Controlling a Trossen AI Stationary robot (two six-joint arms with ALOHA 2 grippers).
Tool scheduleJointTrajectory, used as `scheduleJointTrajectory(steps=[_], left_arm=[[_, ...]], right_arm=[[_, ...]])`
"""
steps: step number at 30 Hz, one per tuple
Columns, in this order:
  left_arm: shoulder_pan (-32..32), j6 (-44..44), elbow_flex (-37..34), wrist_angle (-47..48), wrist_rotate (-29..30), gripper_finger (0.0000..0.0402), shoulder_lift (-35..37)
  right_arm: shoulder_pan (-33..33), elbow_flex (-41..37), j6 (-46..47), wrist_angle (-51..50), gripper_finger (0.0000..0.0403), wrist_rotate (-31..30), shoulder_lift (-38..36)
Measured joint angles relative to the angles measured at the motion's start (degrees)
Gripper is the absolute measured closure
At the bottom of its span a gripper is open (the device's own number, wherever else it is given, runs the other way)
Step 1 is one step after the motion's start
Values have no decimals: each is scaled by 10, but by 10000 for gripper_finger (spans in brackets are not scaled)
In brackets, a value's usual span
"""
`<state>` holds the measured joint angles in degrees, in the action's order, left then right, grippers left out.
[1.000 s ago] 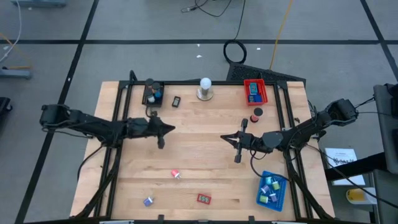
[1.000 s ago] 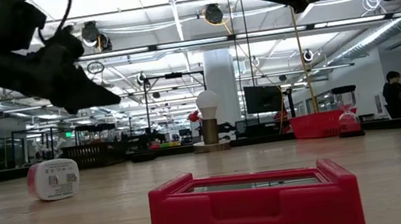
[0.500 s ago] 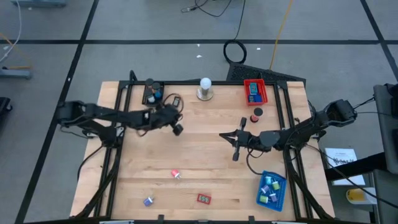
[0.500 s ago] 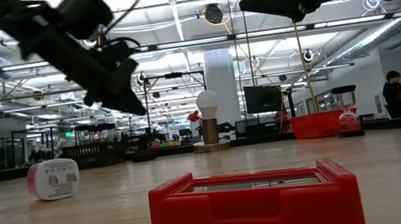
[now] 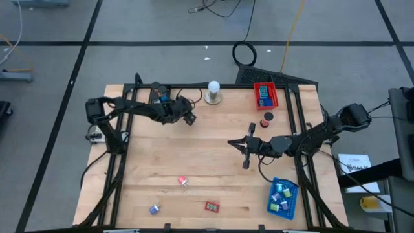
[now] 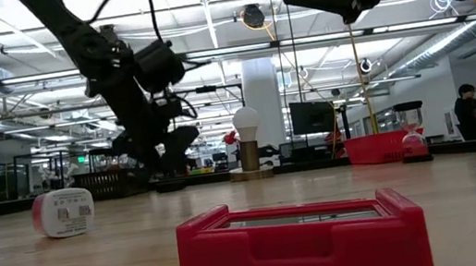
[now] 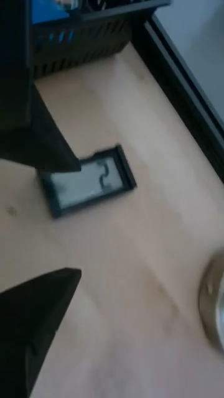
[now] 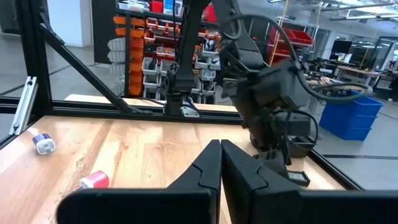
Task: Pick & Place Office items
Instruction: Adjust the black digital clock
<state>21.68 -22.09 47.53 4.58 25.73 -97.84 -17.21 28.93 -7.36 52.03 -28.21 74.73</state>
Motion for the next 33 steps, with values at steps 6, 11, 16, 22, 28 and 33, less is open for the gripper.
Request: scheduleJointTrajectory(steps=[6,11,16,22,28,33], left_arm=[[30,-1,0,-8,0,65,-13],[44,-1,0,-16,-10,50,-13],[49,-1,0,-17,-32,69,-13],[48,-2,0,-17,-32,93,-13],[48,-23,0,-17,-29,80,-13],[44,-23,0,-17,-27,72,-13]], right_arm=[[0,0,-1,0,402,0,0],[0,0,2,0,401,0,0],[0,0,2,0,402,0,0],[0,0,2,0,402,0,0],[0,0,3,0,402,0,0],[0,0,3,0,402,0,0]])
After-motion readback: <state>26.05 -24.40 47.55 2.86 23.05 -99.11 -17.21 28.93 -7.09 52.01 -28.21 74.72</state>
